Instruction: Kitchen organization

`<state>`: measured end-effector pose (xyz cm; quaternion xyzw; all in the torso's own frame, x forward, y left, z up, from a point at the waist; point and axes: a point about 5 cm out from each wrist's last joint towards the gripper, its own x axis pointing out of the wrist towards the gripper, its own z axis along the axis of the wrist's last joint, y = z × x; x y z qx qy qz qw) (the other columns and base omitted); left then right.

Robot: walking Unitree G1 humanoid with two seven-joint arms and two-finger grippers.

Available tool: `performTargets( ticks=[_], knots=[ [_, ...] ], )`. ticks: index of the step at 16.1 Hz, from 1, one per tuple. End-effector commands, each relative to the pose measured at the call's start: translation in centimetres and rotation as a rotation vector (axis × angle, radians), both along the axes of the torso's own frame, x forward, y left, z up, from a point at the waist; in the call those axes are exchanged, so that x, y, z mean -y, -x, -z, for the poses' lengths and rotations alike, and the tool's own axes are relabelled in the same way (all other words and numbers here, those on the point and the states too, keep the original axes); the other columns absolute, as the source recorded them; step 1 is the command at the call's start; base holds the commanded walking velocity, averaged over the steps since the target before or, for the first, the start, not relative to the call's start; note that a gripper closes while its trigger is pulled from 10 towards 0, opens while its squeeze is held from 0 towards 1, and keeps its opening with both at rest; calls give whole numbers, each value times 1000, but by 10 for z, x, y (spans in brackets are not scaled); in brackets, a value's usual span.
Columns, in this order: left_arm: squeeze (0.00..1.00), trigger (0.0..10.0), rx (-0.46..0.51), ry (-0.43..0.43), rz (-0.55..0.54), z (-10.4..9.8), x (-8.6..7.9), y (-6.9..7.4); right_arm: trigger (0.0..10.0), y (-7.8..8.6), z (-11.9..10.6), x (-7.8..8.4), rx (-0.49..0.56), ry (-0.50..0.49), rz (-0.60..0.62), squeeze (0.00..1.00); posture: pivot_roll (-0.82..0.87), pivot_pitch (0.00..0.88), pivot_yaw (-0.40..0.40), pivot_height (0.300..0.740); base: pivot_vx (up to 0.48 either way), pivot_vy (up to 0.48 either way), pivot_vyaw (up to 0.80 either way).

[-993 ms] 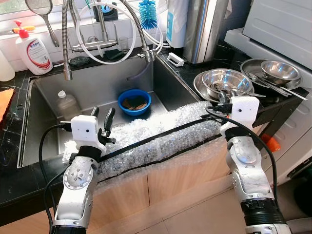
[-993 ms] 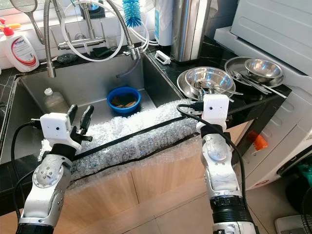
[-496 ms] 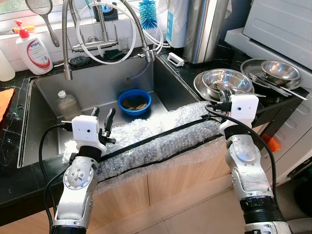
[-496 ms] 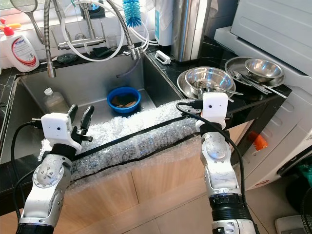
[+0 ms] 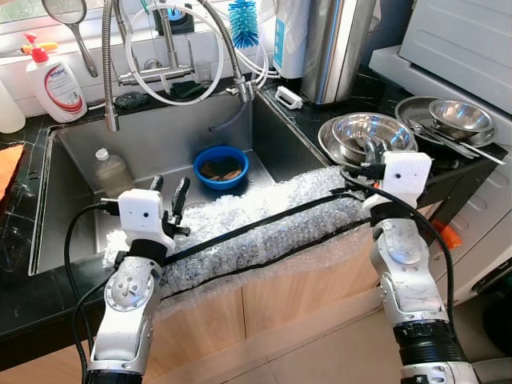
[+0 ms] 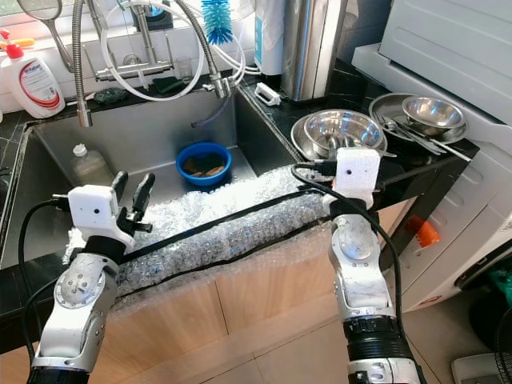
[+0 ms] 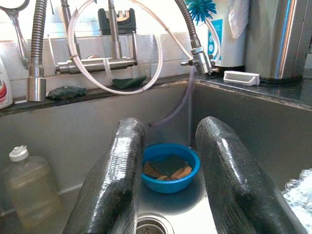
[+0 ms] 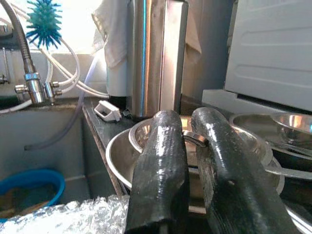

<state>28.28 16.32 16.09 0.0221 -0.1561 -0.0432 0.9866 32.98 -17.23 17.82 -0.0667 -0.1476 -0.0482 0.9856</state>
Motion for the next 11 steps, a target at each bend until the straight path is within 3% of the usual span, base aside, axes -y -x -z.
performTargets(
  ticks=[1,7,11],
  knots=[
    [0,10000,13,-6,5,-3,1,-1,10000,0,-15,-1,66,-2,3,0,-106,4,35,740,0,0,0],
    [0,10000,13,-6,4,-3,2,0,10000,-1,-7,-3,38,0,-9,0,-102,5,34,740,0,0,0],
    [0,10000,11,-6,8,-3,2,-1,10000,-2,7,-3,-66,11,-4,0,-105,7,35,740,0,0,0]
  ],
)
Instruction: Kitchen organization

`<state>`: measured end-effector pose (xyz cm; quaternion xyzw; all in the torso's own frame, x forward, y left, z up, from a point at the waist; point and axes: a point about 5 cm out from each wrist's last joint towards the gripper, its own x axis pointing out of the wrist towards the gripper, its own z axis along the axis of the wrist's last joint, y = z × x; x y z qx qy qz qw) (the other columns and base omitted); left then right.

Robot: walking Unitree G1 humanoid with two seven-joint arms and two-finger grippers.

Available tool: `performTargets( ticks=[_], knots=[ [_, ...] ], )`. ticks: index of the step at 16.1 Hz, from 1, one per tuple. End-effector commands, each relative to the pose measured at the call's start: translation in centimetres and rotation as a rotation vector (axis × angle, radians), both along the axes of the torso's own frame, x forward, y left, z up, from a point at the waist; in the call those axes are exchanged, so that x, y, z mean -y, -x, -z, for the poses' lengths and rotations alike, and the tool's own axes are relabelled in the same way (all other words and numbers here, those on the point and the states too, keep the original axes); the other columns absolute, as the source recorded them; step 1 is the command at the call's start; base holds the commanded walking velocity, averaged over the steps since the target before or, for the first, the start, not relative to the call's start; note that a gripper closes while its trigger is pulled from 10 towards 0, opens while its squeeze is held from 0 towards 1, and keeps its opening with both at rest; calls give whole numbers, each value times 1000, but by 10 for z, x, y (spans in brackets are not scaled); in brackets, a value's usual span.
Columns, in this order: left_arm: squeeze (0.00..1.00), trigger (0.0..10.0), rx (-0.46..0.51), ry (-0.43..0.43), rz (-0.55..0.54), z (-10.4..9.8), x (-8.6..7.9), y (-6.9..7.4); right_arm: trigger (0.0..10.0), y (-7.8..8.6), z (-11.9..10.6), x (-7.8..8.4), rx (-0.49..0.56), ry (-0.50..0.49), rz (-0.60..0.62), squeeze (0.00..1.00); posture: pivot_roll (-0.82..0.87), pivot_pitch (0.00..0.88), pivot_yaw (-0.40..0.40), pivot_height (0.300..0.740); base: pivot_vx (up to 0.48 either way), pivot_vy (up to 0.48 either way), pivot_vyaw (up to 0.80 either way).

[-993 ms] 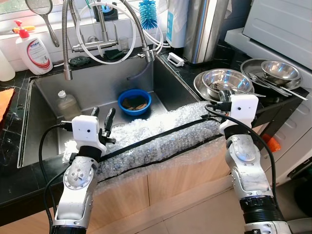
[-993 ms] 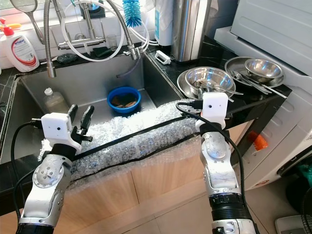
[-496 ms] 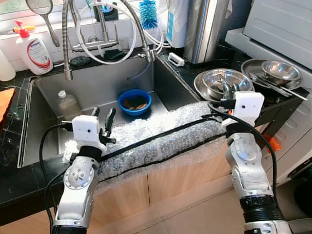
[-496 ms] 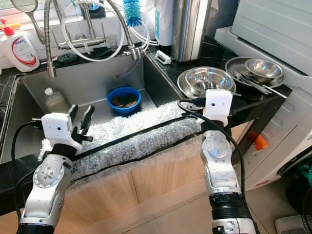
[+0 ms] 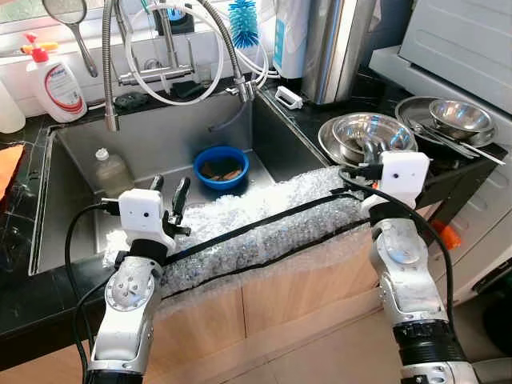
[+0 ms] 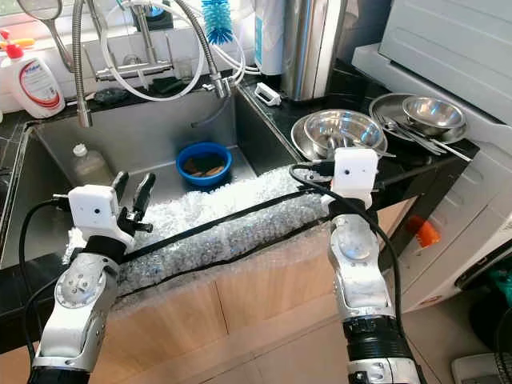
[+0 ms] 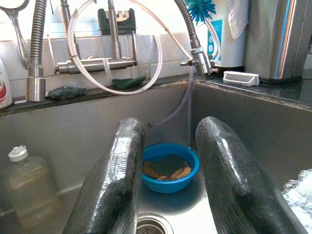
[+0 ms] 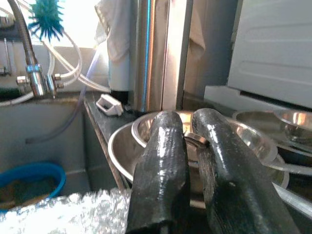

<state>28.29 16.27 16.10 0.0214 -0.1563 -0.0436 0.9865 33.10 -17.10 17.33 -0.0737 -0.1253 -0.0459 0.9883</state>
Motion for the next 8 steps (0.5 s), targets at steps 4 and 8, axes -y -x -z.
performTargets(
  ticks=[4,8],
  knots=[
    [0,10000,9,-7,7,-3,1,-1,10000,-1,2,-3,-25,-13,-13,0,-104,7,36,740,0,0,0],
    [0,10000,8,-6,10,-3,1,-1,10000,0,3,-3,-26,-22,-10,1000,-107,10,39,740,0,0,0]
  ],
)
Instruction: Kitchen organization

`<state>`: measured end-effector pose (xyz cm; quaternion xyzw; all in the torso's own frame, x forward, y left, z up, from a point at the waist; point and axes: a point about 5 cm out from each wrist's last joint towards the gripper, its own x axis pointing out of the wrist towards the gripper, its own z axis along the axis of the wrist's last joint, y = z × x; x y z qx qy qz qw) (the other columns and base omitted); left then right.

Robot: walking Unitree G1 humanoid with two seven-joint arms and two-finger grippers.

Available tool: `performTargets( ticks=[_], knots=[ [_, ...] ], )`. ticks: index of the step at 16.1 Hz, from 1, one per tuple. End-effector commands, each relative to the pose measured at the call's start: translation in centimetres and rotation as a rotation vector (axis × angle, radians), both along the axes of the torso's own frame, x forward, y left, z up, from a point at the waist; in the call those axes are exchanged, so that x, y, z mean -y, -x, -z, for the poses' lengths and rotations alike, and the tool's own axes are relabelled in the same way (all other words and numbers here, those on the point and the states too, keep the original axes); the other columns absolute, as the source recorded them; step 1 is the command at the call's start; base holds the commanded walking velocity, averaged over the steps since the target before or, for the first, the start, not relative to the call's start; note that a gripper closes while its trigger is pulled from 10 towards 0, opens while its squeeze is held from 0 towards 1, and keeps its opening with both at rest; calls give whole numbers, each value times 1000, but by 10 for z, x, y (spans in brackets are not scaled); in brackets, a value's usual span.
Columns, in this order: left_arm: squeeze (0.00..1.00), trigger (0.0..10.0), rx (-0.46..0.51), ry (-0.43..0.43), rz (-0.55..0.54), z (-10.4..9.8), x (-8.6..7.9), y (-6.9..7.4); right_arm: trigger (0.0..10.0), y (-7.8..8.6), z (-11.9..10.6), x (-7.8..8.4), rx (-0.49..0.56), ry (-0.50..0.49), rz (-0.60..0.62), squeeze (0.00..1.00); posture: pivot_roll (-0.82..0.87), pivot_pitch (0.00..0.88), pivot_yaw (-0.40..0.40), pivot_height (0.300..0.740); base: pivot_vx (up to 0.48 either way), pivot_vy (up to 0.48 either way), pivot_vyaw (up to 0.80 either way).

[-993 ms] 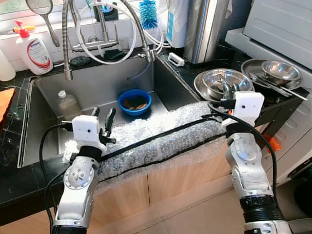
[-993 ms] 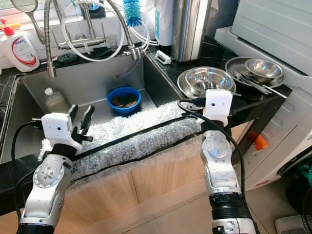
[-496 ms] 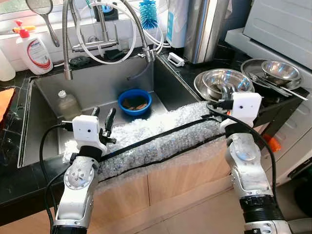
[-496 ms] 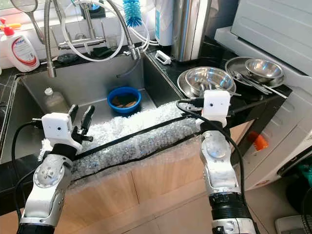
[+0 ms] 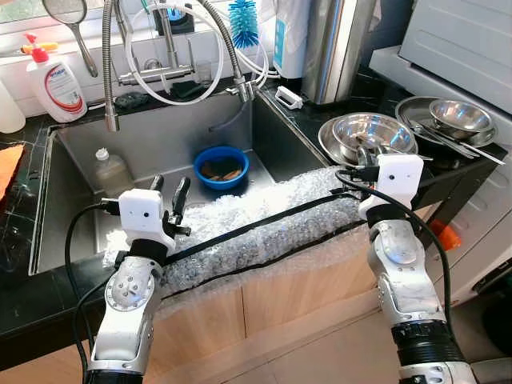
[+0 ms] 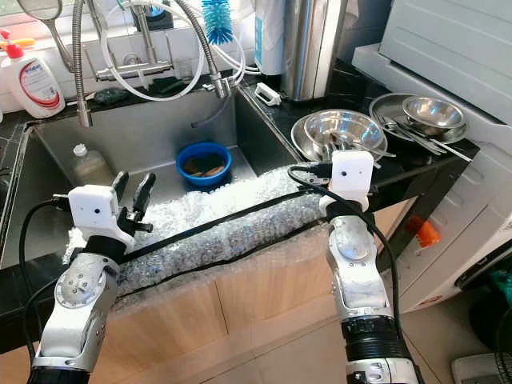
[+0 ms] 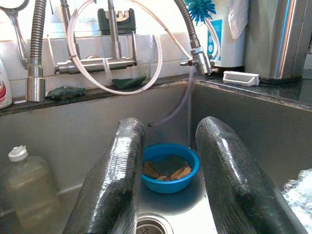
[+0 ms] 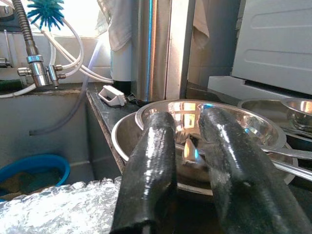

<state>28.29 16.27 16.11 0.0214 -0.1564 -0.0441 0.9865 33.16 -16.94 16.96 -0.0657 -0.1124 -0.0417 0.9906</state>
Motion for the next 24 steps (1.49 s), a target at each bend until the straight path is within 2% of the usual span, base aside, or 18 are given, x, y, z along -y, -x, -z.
performTargets(
  ticks=[1,3,9,10,13,16,19,22,24],
  knots=[
    [0,10000,7,-5,11,-3,1,-1,10000,1,-2,-1,9,-9,-1,1000,-106,9,38,740,0,0,0],
    [0,10000,7,-6,11,-3,1,-1,10000,2,-6,-1,31,-9,1,1000,-107,9,38,740,0,0,0],
    [0,10000,10,-4,5,-3,1,-1,10000,9,-30,-6,197,-16,-19,1000,-105,9,38,740,0,0,0],
    [0,10000,10,-4,4,-3,0,0,10000,13,-36,-6,232,1,-14,0,-104,7,38,740,0,0,0],
    [0,10000,11,-7,-1,-3,-1,0,10000,36,-48,3,311,20,35,0,-105,5,37,740,0,0,0],
    [0,10000,10,-8,-2,-3,-2,-1,10000,50,-37,16,272,14,77,0,-116,15,41,740,0,0,0],
    [0,10000,7,-12,3,-2,-2,-1,10000,51,-18,24,179,-77,109,0,-114,19,44,740,0,0,0],
    [0,10000,7,-16,0,-2,-3,0,10000,49,-15,26,154,-80,119,0,-110,21,45,740,0,0,0],
    [0,10000,4,-16,0,-1,-3,0,10000,46,-8,29,123,-159,145,0,-109,23,45,740,0,0,0]
  ],
)
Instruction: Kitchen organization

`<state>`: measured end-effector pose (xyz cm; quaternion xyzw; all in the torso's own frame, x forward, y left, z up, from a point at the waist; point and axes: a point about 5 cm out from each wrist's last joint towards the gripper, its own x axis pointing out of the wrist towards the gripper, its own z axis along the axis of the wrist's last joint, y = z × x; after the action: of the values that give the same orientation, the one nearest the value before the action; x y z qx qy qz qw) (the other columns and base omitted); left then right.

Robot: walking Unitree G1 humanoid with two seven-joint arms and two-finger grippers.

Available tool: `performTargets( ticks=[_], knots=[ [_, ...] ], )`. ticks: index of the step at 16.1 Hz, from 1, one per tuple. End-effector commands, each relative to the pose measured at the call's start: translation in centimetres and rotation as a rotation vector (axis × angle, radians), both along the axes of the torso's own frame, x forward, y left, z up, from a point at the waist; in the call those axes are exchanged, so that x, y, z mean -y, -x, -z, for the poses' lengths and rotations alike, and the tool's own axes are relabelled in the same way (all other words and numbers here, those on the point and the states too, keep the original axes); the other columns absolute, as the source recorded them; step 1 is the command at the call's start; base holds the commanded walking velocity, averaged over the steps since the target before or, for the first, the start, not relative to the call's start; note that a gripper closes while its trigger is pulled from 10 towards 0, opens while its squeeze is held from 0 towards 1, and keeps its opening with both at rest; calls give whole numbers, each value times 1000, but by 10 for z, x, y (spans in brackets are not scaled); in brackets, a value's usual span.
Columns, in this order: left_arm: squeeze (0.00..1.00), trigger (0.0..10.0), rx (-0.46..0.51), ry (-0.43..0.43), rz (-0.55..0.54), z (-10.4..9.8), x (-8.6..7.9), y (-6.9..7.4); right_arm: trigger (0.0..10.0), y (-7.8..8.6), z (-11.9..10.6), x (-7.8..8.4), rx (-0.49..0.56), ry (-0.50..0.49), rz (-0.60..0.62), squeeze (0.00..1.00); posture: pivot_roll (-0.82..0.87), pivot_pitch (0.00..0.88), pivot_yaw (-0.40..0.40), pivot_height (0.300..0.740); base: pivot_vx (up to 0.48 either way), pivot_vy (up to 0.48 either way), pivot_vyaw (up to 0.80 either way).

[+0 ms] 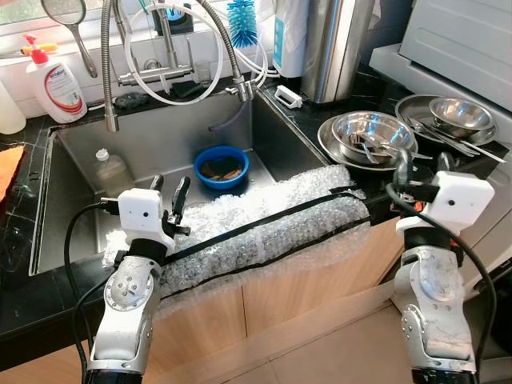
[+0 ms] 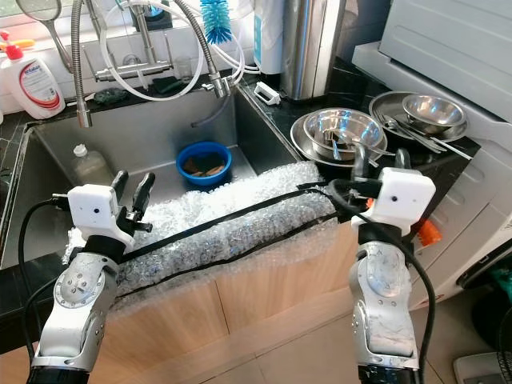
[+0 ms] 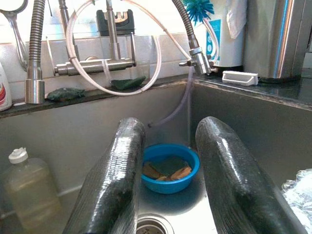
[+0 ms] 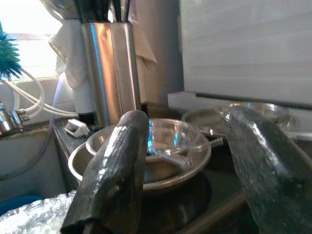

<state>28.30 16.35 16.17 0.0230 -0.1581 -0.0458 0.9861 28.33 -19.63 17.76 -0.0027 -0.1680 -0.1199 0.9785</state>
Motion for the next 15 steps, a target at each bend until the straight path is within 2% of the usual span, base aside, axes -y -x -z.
performTargets(
  ticks=[1,2,3,5,6,8,15],
  knots=[
    [0,10000,0,-13,-3,-1,-2,0,10000,-3,0,2,-6,-40,7,0,-109,23,45,740,0,0,0],
    [0,10000,1,-14,-2,-1,-2,1,10000,-3,0,0,-3,-59,-12,0,-109,22,44,740,0,0,0],
    [0,10000,1,-15,-1,-1,-1,1,10000,-4,-1,-1,-1,-61,-22,1000,-108,22,43,740,0,0,0],
    [0,10000,1,-15,0,-1,-1,1,10000,-5,-1,-1,2,-64,-19,1000,-107,21,42,740,0,0,0],
    [0,10000,2,-14,1,0,0,1,10000,-7,-1,-1,-2,-67,-17,0,-107,21,42,740,0,0,0],
    [0,10000,1,-16,4,0,1,1,10000,-10,4,0,-24,-122,-8,0,-105,17,40,740,0,0,0],
    [0,10000,4,-23,3,0,1,1,10000,-15,12,-1,-60,-212,-17,0,-104,14,39,740,0,0,0]
  ],
)
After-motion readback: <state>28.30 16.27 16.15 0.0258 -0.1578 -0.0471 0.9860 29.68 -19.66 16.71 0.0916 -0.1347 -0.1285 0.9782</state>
